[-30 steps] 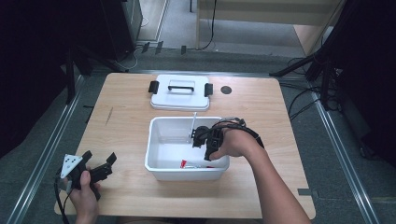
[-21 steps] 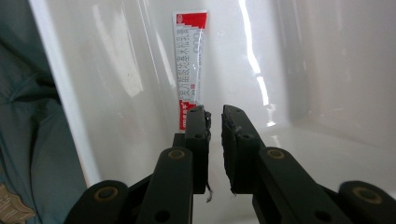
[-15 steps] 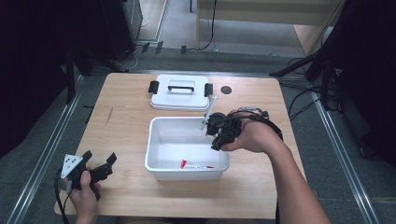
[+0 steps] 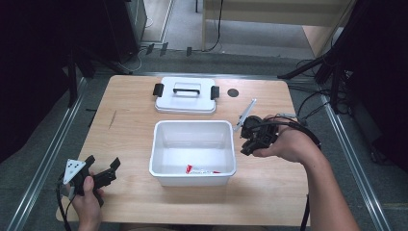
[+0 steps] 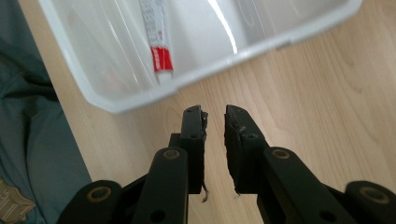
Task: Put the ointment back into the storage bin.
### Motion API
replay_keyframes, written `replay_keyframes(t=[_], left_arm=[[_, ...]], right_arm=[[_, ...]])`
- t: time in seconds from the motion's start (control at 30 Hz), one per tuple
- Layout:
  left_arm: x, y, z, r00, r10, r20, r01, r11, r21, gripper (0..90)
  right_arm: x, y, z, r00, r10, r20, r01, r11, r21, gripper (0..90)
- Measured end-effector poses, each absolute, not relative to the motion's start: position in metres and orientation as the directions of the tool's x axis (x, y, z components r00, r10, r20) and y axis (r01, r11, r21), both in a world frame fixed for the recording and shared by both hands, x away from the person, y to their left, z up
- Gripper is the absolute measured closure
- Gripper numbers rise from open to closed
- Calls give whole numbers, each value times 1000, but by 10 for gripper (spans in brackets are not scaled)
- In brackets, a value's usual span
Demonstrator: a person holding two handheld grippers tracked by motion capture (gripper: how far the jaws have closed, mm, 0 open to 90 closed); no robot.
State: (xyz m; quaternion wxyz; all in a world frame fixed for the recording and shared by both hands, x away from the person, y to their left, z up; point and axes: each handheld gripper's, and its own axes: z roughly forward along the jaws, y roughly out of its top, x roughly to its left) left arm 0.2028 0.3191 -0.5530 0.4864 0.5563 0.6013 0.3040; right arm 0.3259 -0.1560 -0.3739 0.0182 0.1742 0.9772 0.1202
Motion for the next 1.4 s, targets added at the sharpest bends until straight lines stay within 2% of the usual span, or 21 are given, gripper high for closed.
replay_keyframes(t=[0.1,0.17,0.2,0.3,0.37,0.43,0.5,0.57,0.6,0.63,0.67,0.7,0.73,0.97,1.07,1.4], left_arm=[[203,319,-553,91,965,-247,374,197,906,0],[203,319,-553,94,965,-244,376,193,906,0],[203,319,-553,94,965,-244,376,192,907,0],[203,319,-553,94,966,-242,375,190,907,0],[203,319,-553,95,966,-242,377,190,907,0],[203,319,-553,94,966,-241,376,190,907,0],[203,319,-553,95,966,-241,376,189,907,0],[203,319,-553,94,966,-242,376,190,907,0],[203,319,-553,94,966,-241,376,189,907,0],[203,319,-553,94,966,-241,376,189,907,0],[203,319,-553,93,966,-240,376,189,907,0],[203,319,-553,93,966,-240,376,189,907,0],[203,319,-553,94,967,-239,376,188,908,0],[203,318,-553,95,968,-234,378,182,908,0],[203,318,-553,93,968,-234,378,183,908,0],[204,316,-552,97,970,-222,385,170,907,0]], right_arm=[[327,-164,-382,-928,372,18,365,899,240,736],[327,-174,-393,-911,411,42,407,877,256,634],[327,-174,-393,-911,411,42,407,877,256,634],[327,-188,-409,-873,486,42,476,830,290,462],[325,-197,-417,-855,517,28,498,807,318,468],[322,-203,-423,-840,542,23,517,785,341,386],[320,-207,-427,-822,570,10,535,766,356,366],[316,-214,-434,-803,595,-13,547,746,379,265],[312,-220,-440,-773,633,-43,564,717,409,169],[312,-220,-440,-773,633,-43,564,717,409,169],[309,-226,-446,-752,656,-63,562,688,459,127],[309,-226,-446,-752,656,-63,562,688,459,127],[306,-232,-452,-728,681,-72,562,654,506,95],[297,-245,-472,-672,739,-57,579,571,582,26],[292,-253,-485,-623,781,-34,583,493,646,0],[277,-277,-521,-486,874,11,587,317,745,0]])
